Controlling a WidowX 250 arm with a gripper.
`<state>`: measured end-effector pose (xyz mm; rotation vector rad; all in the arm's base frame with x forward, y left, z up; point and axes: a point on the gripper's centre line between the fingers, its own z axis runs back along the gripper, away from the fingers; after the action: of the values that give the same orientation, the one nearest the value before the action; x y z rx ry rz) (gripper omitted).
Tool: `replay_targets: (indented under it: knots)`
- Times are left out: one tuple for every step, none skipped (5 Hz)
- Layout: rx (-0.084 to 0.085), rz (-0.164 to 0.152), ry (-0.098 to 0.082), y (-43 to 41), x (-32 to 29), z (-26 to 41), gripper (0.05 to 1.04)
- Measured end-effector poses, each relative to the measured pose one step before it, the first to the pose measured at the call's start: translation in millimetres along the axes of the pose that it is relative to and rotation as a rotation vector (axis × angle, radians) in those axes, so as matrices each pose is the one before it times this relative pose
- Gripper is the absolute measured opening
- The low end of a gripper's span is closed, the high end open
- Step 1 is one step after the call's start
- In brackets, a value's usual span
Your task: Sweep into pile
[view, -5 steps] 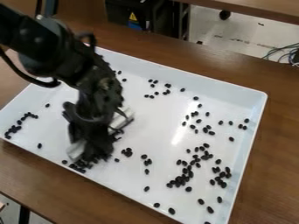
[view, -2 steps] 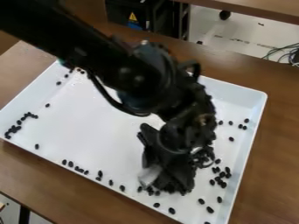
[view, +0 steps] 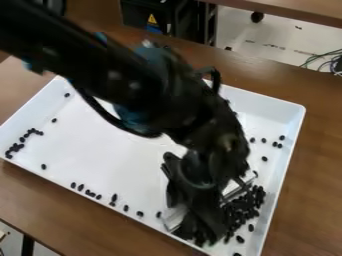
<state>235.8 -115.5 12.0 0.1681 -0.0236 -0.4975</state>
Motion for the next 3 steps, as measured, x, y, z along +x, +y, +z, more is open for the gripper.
replay_targets:
  knots:
    - [0.0022,0.0479,0.0003,44.97,-10.96,4.23,0.357]
    - [0.009,0.0243,0.0088,36.79,-6.85,-2.25,0.357]
    - [0.0198,0.0254,0.0047,35.32,-1.29,2.02,0.358]
